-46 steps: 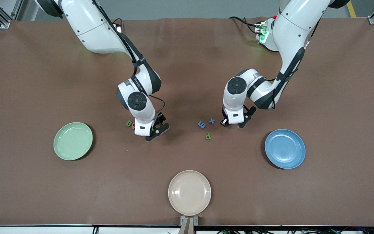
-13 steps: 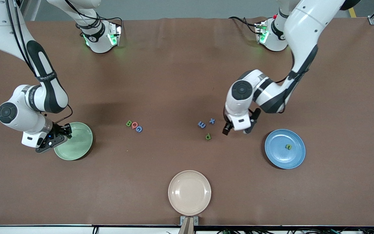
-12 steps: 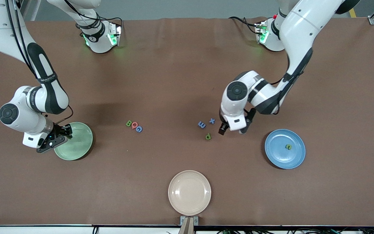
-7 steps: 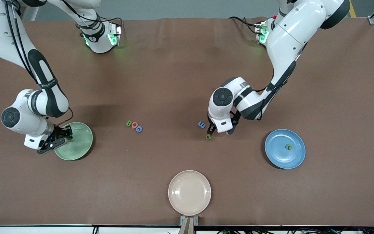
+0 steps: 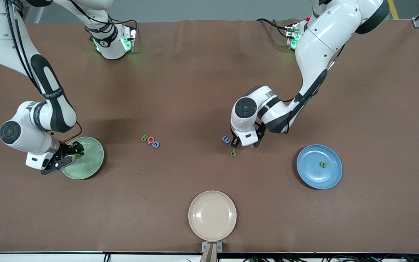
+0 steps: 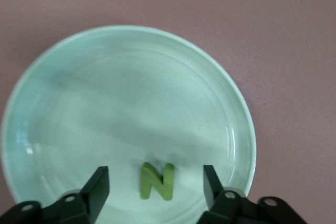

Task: Sort upper and lower case letters into plates
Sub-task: 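Carry the x to the blue plate while the right gripper reaches G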

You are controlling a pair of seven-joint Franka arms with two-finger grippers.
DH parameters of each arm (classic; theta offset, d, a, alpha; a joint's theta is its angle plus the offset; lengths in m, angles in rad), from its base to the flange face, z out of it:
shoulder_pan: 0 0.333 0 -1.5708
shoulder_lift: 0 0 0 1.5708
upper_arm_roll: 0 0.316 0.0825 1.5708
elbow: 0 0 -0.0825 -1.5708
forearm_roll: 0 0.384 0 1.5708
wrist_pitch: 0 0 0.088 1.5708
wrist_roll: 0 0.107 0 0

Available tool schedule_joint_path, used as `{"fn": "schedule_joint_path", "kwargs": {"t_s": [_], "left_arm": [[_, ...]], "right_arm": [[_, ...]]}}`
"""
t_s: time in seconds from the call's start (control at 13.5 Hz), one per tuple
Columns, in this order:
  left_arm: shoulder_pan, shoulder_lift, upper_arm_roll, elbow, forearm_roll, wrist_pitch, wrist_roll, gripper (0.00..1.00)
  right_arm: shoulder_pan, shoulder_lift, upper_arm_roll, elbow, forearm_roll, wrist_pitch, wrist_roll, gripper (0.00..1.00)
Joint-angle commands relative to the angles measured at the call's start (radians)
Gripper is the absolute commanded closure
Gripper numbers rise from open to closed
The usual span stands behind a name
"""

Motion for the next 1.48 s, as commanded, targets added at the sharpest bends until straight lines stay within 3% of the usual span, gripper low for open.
{"fn": "schedule_joint_path", "kwargs": {"t_s": [0.0, 0.3, 0.44, 0.52, 0.67, 1.04, 1.41], "left_arm": [[-0.011, -0.010, 0.004, -0.019, 0.011, 0.001, -0.030, 0.30], [-0.009, -0.008, 0.004, -0.017, 0.010, 0.001, -0.030, 0.49], [-0.005, -0.007, 0.005, -0.016, 0.013, 0.002, -0.024, 0.68], [-0.005, -0.008, 0.005, -0.013, 0.017, 0.002, -0.015, 0.85], [0.007, -0.022, 0.008, -0.011, 0.077, -0.001, -0.012, 0.98], [0.166, -0.140, 0.008, 0.007, 0.105, -0.025, 0.205, 0.99], [0.361, -0.155, 0.010, 0.001, 0.105, -0.027, 0.504, 0.99]], "right_arm": [[0.068, -0.090, 0.008, -0.026, -0.001, -0.063, 0.065, 0.00], [0.255, -0.133, 0.005, -0.038, -0.004, -0.104, 0.213, 0.00], [0.359, -0.132, 0.005, -0.039, -0.004, -0.109, 0.228, 0.00], [0.400, -0.126, 0.006, -0.039, -0.004, -0.106, 0.241, 0.00], [0.501, -0.124, 0.005, -0.036, -0.004, -0.089, 0.315, 0.00], [0.578, -0.043, 0.005, -0.039, -0.005, 0.021, 0.353, 0.00], [0.580, 0.020, 0.006, -0.039, -0.007, 0.083, 0.281, 0.00]]}}
